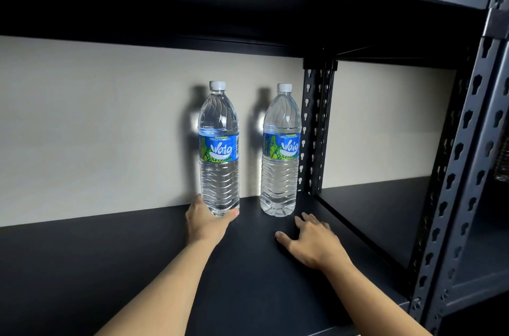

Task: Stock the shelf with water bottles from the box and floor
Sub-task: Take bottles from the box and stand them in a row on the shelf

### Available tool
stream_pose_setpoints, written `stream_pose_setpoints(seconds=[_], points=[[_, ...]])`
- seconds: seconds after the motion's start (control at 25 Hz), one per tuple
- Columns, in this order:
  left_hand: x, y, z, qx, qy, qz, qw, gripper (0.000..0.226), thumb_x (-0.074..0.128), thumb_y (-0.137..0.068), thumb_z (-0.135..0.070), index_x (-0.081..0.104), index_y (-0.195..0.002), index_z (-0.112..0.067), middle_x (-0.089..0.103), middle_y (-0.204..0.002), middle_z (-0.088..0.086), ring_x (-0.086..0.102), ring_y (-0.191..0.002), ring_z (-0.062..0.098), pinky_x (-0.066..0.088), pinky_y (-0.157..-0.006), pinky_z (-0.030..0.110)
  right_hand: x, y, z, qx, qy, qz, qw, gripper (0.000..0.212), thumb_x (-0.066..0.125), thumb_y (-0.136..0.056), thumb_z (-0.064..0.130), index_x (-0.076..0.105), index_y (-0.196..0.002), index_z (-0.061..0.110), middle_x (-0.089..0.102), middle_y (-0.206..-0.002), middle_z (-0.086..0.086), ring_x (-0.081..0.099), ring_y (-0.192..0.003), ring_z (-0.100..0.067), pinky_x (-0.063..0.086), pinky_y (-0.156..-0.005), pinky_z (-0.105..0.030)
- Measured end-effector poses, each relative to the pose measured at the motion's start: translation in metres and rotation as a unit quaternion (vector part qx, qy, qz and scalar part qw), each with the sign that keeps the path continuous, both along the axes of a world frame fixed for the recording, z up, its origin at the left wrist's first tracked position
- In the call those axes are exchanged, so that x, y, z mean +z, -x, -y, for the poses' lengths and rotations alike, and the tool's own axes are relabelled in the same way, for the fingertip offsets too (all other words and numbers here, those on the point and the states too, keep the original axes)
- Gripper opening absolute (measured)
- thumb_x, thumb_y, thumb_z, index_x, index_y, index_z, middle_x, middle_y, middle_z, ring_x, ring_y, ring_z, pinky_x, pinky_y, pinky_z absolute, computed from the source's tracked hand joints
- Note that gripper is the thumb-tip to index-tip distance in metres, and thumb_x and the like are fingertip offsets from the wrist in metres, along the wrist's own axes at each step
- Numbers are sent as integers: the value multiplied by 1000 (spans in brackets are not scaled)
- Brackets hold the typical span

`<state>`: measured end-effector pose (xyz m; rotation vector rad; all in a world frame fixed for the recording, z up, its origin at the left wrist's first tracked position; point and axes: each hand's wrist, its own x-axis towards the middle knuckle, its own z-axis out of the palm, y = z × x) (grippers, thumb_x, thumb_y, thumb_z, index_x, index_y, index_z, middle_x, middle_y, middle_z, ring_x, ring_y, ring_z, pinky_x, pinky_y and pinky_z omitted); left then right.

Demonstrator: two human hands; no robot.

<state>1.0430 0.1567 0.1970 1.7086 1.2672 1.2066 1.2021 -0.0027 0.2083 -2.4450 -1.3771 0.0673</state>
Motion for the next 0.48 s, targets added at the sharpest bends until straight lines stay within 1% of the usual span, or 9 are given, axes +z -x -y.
stream_pose_setpoints(seconds=[0.08,0.16,0.24,0.32,0.4,0.48], points=[[1,0,0,0,-1,0,1000,62,89,-53,-41,64,-105,-20,69,-103,-2,67,-96,19,55,-83,31,2,1,1,-3,2,-2,1000,81,43,-92,66,33,-153,13,20,-165,-4,12,-153,-20,13,-124,-37],[1,0,1,1,4,-3,1000,64,90,-54,-38,63,-109,-18,69,-106,0,66,-98,20,53,-84,29,3,2,2,-4,2,-7,1000,81,43,-92,65,32,-154,14,20,-165,-4,12,-153,-21,13,-123,-37],[4,2,5,-4,19,-16,1000,74,91,-54,-37,59,-117,-15,65,-114,3,63,-106,23,52,-90,32,5,4,3,-5,-1,-13,1000,81,44,-92,65,32,-154,14,19,-165,-4,13,-153,-22,13,-123,-37],[8,5,7,-15,40,-31,999,91,93,-52,-33,50,-129,-10,57,-128,7,55,-121,26,47,-101,37,5,5,4,-6,-4,-17,1000,80,44,-92,65,32,-154,14,20,-165,-4,14,-153,-23,14,-122,-37],[11,12,11,-24,71,-42,996,104,93,-59,-22,34,-143,-2,41,-146,11,42,-136,26,37,-111,35,7,7,6,-7,-5,-22,1000,79,45,-93,63,34,-153,14,22,-164,-3,16,-152,-23,15,-121,-36],[13,24,21,-32,104,-42,993,100,84,-72,-12,22,-149,0,27,-155,11,33,-142,25,32,-111,33,9,11,9,-13,-7,-15,1000,74,46,-93,62,42,-149,14,31,-161,-3,26,-149,-23,21,-119,-35]])
